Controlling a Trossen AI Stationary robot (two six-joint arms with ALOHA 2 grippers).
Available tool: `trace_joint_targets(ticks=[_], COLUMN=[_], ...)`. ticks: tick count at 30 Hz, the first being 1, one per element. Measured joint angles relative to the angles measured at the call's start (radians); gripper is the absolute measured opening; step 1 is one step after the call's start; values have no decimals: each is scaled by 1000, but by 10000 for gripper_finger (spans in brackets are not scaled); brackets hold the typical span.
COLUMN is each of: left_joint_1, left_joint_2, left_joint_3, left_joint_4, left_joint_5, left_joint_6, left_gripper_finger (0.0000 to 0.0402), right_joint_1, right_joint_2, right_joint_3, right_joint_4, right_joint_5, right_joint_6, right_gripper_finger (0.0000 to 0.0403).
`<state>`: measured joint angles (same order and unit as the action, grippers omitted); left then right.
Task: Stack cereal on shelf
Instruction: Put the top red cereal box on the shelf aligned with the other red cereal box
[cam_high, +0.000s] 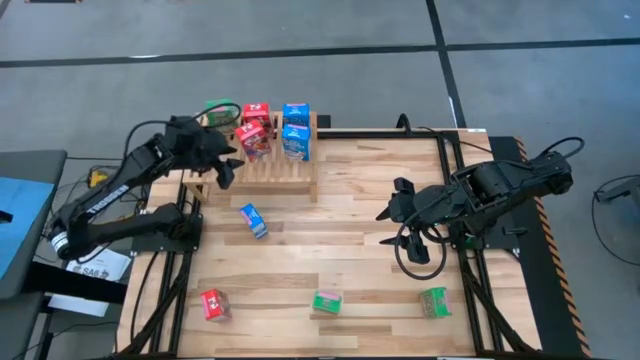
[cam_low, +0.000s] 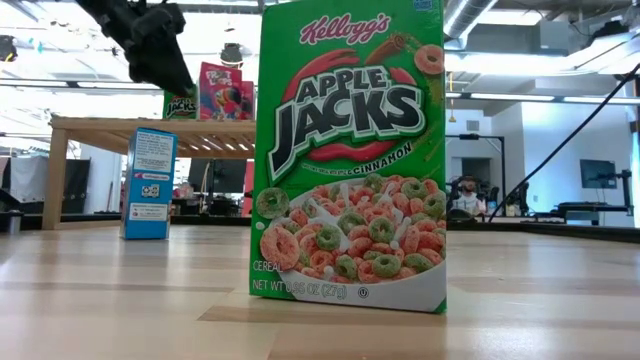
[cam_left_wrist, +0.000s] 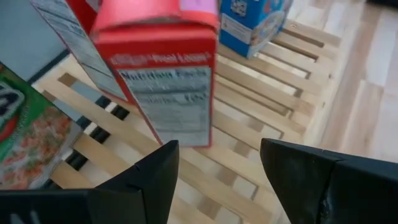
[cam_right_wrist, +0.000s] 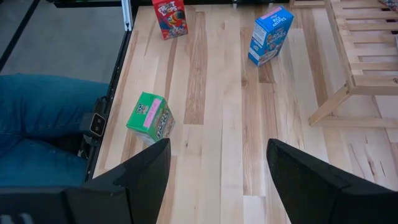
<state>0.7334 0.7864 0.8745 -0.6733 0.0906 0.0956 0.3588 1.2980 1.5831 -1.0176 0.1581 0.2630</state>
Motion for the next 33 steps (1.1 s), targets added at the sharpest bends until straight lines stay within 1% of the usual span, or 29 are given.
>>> trace_joint_targets(ticks=[4,11,19,26,31,33], left_joint_1=[0,0,0,0,-1,-1], left_joint_2=[25,81,143,143,135,136], left_joint_3=[0,0,0,0,0,0], left_joint_4=[26,95,108,108,106,105], left_joint_5=[-27,-25,-40,-79,-139,-144], left_joint_6=[0,-4,5,-9,-27,-30], left_gripper_finger=[215,215,215,215,215,215], right_joint_1=[0,0,0,0,0,0], right_joint_2=[0,0,0,0,0,0], right_joint_3=[0,0,0,0,0,0], right_joint_4=[0,0,0,0,0,0], right_joint_5=[0,0,0,0,0,0], right_joint_6=[0,0,0,0,0,0], right_gripper_finger=[292,292,292,292,292,292])
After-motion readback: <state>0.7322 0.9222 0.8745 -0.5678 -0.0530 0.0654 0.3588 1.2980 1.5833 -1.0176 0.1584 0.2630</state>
